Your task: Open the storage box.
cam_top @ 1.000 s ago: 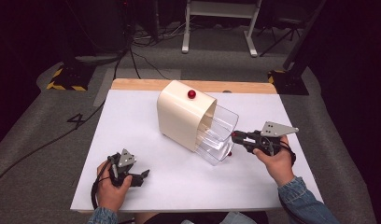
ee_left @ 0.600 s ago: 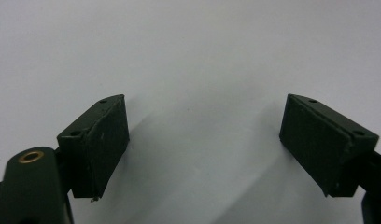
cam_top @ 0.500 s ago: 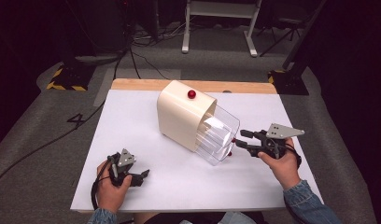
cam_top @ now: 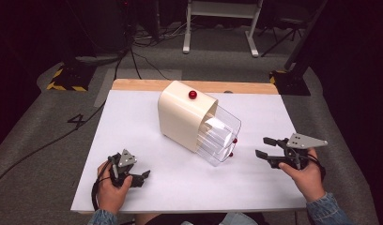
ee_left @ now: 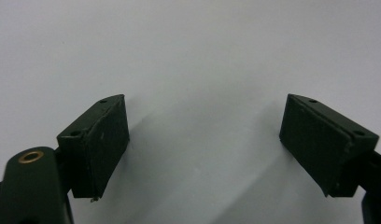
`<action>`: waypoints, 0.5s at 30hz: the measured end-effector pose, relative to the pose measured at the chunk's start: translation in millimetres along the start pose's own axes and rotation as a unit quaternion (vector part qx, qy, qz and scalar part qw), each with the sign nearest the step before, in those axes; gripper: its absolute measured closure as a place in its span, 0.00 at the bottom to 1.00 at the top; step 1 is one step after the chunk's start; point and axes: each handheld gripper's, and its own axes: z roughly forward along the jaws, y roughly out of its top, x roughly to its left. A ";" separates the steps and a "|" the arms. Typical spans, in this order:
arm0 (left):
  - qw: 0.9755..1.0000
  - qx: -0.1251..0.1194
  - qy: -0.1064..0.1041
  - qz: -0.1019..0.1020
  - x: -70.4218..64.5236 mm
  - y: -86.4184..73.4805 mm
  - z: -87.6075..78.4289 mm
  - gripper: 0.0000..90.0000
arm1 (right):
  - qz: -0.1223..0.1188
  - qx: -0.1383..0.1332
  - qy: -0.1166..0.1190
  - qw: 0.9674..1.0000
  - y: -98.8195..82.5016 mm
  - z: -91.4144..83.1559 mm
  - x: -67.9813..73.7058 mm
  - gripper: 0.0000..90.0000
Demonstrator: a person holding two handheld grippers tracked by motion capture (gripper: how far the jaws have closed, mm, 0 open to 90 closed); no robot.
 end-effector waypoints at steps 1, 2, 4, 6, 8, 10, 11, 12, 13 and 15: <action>1.000 -0.001 0.000 0.000 -0.1 -0.1 0.1 0.18 | 0.004 0.008 -0.002 1.000 -4.3 -3.7 -2.0 0.37; 1.000 0.000 0.000 0.000 0.0 0.0 0.0 0.18 | 0.005 0.011 -0.004 1.000 -6.9 -5.6 -3.2 0.36; 1.000 -0.001 0.000 -0.001 0.0 -0.1 0.1 0.18 | 0.007 0.024 -0.008 1.000 -14.0 -10.0 -5.8 0.34; 1.000 -0.001 0.000 -0.001 0.0 -0.1 0.1 0.18 | 0.009 0.034 -0.012 0.999 -20.8 -13.4 -8.1 0.32; 1.000 0.000 0.000 -0.001 0.1 0.0 0.1 0.18 | 0.013 0.045 -0.015 0.999 -27.8 -16.4 -10.7 0.29; 1.000 0.000 -0.001 -0.002 0.2 0.0 0.1 0.18 | 0.013 0.057 -0.019 0.998 -34.0 -18.0 -13.6 0.26; 1.000 0.000 -0.001 -0.002 0.3 0.0 0.2 0.18 | 0.015 0.061 -0.019 0.998 -36.4 -18.5 -14.8 0.26; 1.000 0.000 -0.001 -0.002 0.3 0.0 0.2 0.18 | 0.019 0.066 -0.019 0.997 -39.6 -19.0 -16.2 0.25; 1.000 0.000 -0.001 -0.002 0.3 0.0 0.2 0.18 | 0.023 0.072 -0.020 0.997 -42.8 -19.4 -17.7 0.23; 1.000 0.000 -0.001 -0.002 0.3 0.0 0.2 0.18 | 0.029 0.091 -0.020 0.995 -49.7 -19.1 -21.4 0.21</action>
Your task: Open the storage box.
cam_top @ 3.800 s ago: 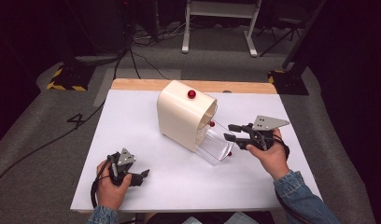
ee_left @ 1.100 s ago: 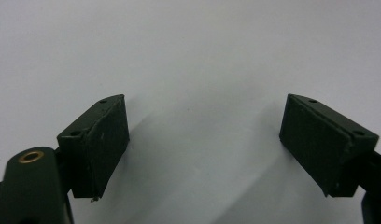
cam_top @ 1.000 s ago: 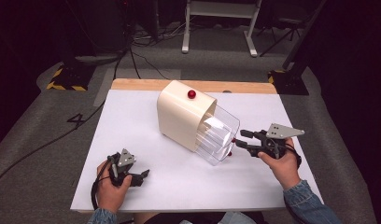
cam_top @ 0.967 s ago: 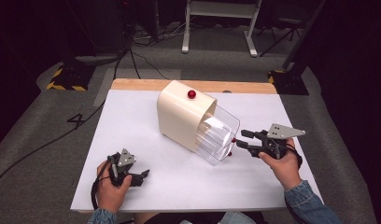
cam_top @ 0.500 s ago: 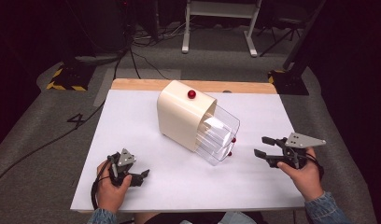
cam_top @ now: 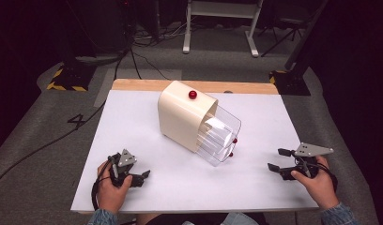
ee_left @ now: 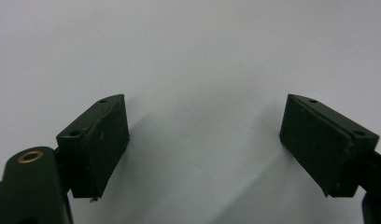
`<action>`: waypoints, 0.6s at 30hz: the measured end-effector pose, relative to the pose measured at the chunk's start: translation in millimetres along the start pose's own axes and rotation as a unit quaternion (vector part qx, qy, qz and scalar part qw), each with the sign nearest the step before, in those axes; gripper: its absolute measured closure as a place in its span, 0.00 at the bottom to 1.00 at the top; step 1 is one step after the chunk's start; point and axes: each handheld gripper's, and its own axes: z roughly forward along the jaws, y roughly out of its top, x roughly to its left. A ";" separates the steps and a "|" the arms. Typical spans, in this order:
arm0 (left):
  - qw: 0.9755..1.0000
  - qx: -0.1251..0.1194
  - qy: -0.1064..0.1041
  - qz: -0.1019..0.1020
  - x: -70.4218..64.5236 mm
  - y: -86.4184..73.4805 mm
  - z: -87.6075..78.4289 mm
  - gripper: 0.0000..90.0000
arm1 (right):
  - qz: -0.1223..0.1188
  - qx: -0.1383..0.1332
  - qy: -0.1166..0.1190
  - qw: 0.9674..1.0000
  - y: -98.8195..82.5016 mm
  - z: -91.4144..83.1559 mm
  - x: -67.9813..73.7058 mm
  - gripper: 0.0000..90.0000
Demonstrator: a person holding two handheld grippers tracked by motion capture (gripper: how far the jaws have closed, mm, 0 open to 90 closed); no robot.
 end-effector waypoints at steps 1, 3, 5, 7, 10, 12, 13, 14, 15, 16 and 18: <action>1.000 0.000 0.000 0.000 0.0 0.0 0.0 0.18 | 0.005 0.009 0.000 1.000 -3.0 0.5 -1.7 0.21; 1.000 0.000 0.000 0.000 0.0 0.0 0.0 0.18 | 0.012 0.019 -0.004 1.000 -8.2 1.9 -5.7 0.19; 1.000 0.000 0.000 0.000 0.0 0.0 0.0 0.18 | 0.015 0.030 -0.010 0.999 -12.8 3.3 -9.4 0.19; 1.000 0.000 0.000 0.000 0.0 0.0 0.0 0.18 | 0.019 0.039 -0.012 0.999 -16.6 5.0 -12.5 0.18; 1.000 0.000 -0.001 -0.001 0.0 0.0 0.1 0.18 | 0.012 0.054 -0.024 0.998 -21.9 8.2 -15.9 0.18; 1.000 0.000 -0.001 -0.001 0.0 0.0 0.1 0.18 | 0.014 0.057 -0.028 0.998 -25.0 10.0 -17.5 0.18; 1.000 0.000 -0.001 -0.001 0.0 0.0 0.1 0.18 | 0.015 0.060 -0.031 0.998 -26.7 10.9 -17.9 0.18; 1.000 0.000 -0.001 -0.001 0.0 0.0 0.1 0.18 | 0.015 0.064 -0.033 0.997 -28.4 12.2 -18.3 0.18; 1.000 0.000 -0.001 -0.001 0.0 0.0 0.1 0.18 | 0.009 0.070 -0.038 0.997 -30.0 13.4 -18.5 0.18; 1.000 0.000 -0.001 -0.001 0.0 0.0 0.1 0.18 | 0.003 0.077 -0.042 0.996 -31.7 14.8 -18.5 0.17; 1.000 0.000 0.000 0.000 0.1 0.0 0.0 0.18 | 0.012 0.072 -0.045 0.996 -34.8 16.0 -19.3 0.15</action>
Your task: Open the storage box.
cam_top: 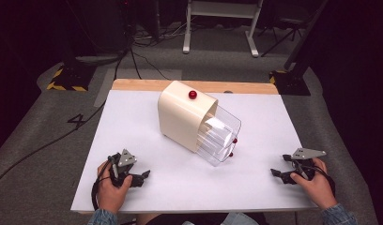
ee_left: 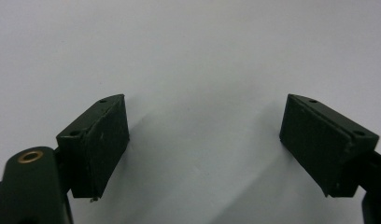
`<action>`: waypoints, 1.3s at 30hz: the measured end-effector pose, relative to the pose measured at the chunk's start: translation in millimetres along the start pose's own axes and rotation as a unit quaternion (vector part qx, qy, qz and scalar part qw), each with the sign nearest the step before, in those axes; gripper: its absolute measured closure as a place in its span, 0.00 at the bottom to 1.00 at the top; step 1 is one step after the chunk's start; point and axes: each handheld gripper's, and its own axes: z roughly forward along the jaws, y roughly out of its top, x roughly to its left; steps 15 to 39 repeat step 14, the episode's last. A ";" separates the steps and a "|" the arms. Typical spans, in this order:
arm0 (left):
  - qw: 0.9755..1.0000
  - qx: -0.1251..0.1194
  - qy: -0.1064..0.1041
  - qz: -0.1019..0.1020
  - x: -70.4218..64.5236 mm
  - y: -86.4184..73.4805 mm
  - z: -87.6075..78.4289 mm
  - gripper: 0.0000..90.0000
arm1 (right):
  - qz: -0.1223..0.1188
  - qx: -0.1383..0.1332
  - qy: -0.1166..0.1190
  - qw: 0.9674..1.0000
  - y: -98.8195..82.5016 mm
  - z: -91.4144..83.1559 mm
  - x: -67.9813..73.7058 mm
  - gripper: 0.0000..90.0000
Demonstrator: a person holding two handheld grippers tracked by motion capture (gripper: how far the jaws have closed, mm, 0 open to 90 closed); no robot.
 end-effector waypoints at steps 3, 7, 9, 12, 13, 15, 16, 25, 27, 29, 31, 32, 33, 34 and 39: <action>1.000 0.000 -0.001 0.000 -0.1 0.0 0.0 0.18 | 0.002 -0.010 0.004 1.000 -3.0 0.0 -1.1 0.14; 1.000 0.000 -0.001 -0.001 -0.1 0.0 0.0 0.18 | 0.000 -0.014 0.002 1.000 -3.9 0.3 -0.5 0.14; 1.000 0.000 -0.001 -0.001 0.0 0.0 0.0 0.18 | 0.001 -0.016 0.002 1.000 -4.4 0.3 -0.3 0.14; 1.000 0.000 -0.001 -0.001 -0.1 0.0 0.1 0.18 | 0.000 -0.017 0.001 1.000 -4.7 0.3 0.1 0.14; 1.000 0.000 -0.001 -0.001 0.0 0.0 0.1 0.18 | 0.000 -0.018 0.000 1.000 -4.8 0.2 0.2 0.14; 1.000 0.000 0.000 0.000 0.0 0.0 0.0 0.18 | 0.000 -0.018 0.000 1.000 -4.8 0.1 0.4 0.14; 1.000 0.000 0.000 0.000 0.0 0.0 0.0 0.18 | 0.000 -0.018 0.000 1.000 -4.8 0.1 0.4 0.14; 1.000 0.000 0.000 0.000 0.0 0.0 0.0 0.18 | 0.000 -0.018 0.000 1.000 -4.8 0.1 0.4 0.14; 1.000 0.000 0.000 0.000 0.0 0.0 0.0 0.18 | 0.000 -0.018 0.000 1.000 -4.8 0.1 0.4 0.14; 1.000 0.000 0.000 0.000 0.0 0.0 0.0 0.18 | 0.000 -0.018 0.000 1.000 -4.8 0.1 0.4 0.14; 1.000 0.000 0.000 0.000 0.0 0.0 0.0 0.18 | 0.000 -0.018 0.000 1.000 -4.8 0.1 0.4 0.14; 1.000 0.000 0.000 0.000 0.0 0.0 0.0 0.18 | 0.000 -0.018 0.000 1.000 -4.8 0.1 0.4 0.14; 1.000 0.000 0.000 0.000 0.0 0.0 0.0 0.18 | 0.000 -0.018 0.000 1.000 -4.8 0.1 0.4 0.14; 1.000 0.000 0.000 0.000 0.0 0.0 0.0 0.18 | 0.000 -0.018 0.000 1.000 -4.8 0.1 0.4 0.14; 1.000 0.000 0.000 0.000 0.0 0.0 0.0 0.18 | 0.000 -0.018 0.000 1.000 -4.8 0.1 0.4 0.14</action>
